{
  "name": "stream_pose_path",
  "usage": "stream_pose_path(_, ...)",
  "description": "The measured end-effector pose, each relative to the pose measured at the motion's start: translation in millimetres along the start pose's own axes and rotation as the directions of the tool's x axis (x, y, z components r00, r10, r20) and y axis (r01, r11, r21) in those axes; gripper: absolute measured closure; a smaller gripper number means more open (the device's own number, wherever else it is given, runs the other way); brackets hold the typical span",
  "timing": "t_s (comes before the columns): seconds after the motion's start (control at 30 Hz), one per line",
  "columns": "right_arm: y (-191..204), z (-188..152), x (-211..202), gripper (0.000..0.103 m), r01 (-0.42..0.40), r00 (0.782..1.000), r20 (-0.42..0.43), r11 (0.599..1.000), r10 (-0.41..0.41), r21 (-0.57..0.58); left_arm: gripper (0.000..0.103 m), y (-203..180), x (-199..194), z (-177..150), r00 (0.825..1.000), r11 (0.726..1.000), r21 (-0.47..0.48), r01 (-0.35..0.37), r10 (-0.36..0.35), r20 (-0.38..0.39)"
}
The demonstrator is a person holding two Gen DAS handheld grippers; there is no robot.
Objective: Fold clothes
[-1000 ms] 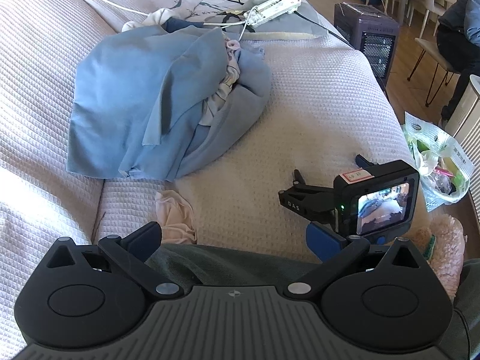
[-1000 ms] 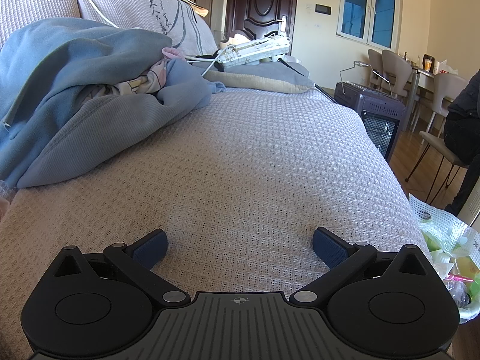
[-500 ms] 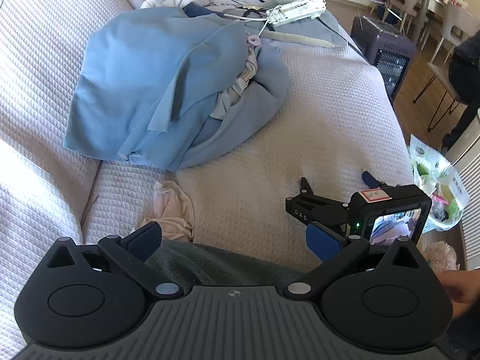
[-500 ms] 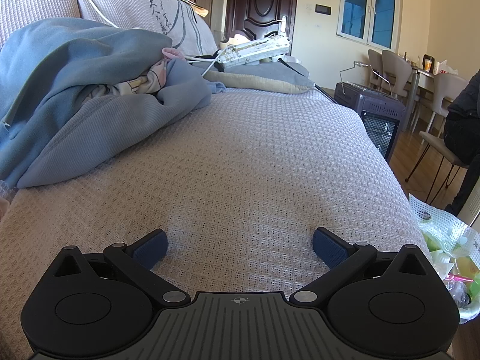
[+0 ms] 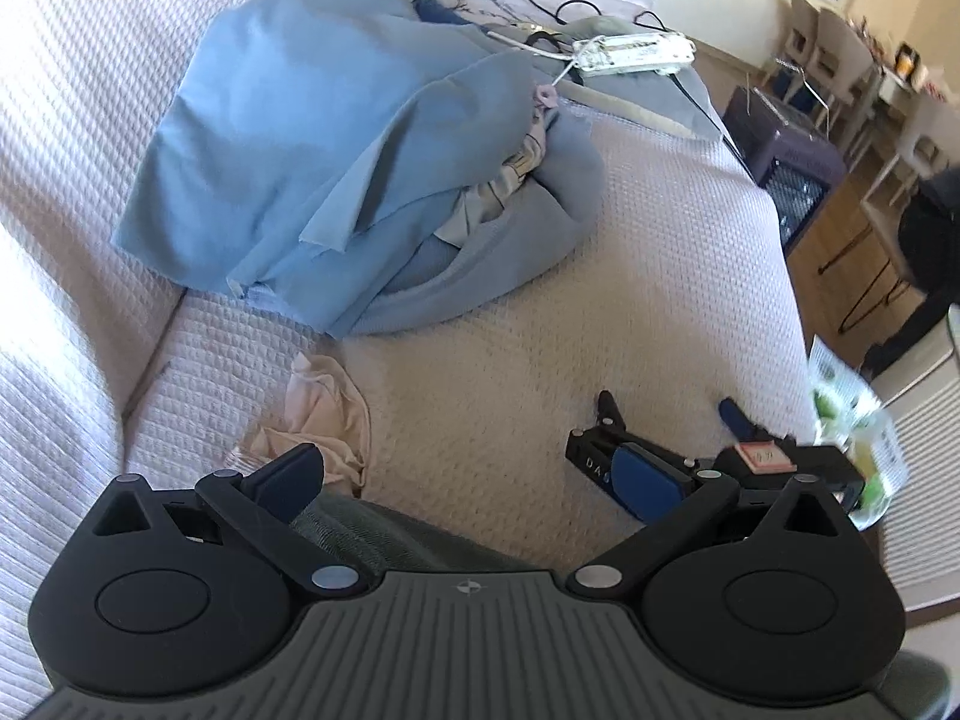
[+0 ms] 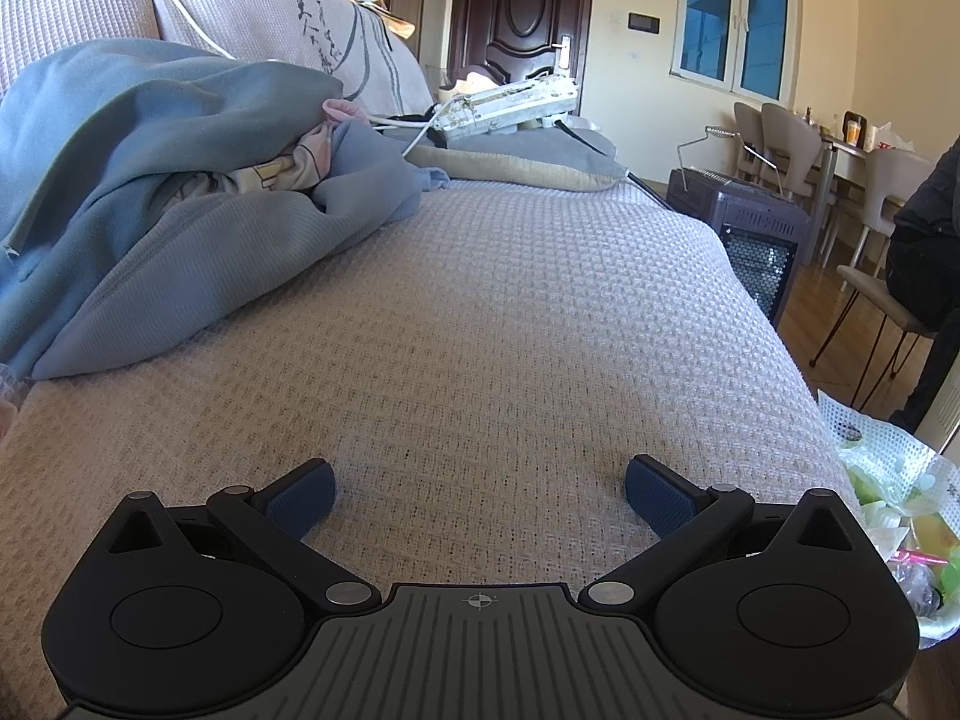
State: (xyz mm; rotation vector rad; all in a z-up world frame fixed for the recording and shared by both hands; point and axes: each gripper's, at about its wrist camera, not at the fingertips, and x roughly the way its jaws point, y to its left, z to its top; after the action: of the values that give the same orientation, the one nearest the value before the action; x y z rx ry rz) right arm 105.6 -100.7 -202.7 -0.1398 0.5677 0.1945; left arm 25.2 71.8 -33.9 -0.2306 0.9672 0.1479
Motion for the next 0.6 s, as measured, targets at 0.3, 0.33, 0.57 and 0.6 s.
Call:
stream_pose_path(0.3, 1.7, -1.5, 1.1, 0.000, 0.014, 1.000, 0.018, 1.000, -0.014, 0.006, 0.000, 0.3, 6.5, 8.5, 0.999, 0.998, 0.052, -0.047, 0.046, 0.018)
stream_pose_path(0.33, 1.9, -1.9, 1.3, 0.000, 0.016, 1.000, 0.022, 1.000, -0.016, 0.009, 0.000, -0.3, 7.0, 8.9, 0.999, 0.997, 0.055, -0.049, 0.048, 0.017)
stream_pose_path(0.57, 0.3, -1.1, -1.0, 0.000, 0.017, 0.999, 0.036, 1.000, -0.018, 0.020, 0.000, -0.1, 10.5, 7.0, 0.999, 0.997, 0.060, -0.040, 0.040, 0.008)
stream_pose_path(0.6, 0.3, -0.8, -1.6, 0.000, 0.018, 0.999, 0.038, 1.000, -0.018, 0.020, 0.000, 1.0, 11.3, 6.6, 0.999, 0.998, 0.057, -0.033, 0.033, 0.004)
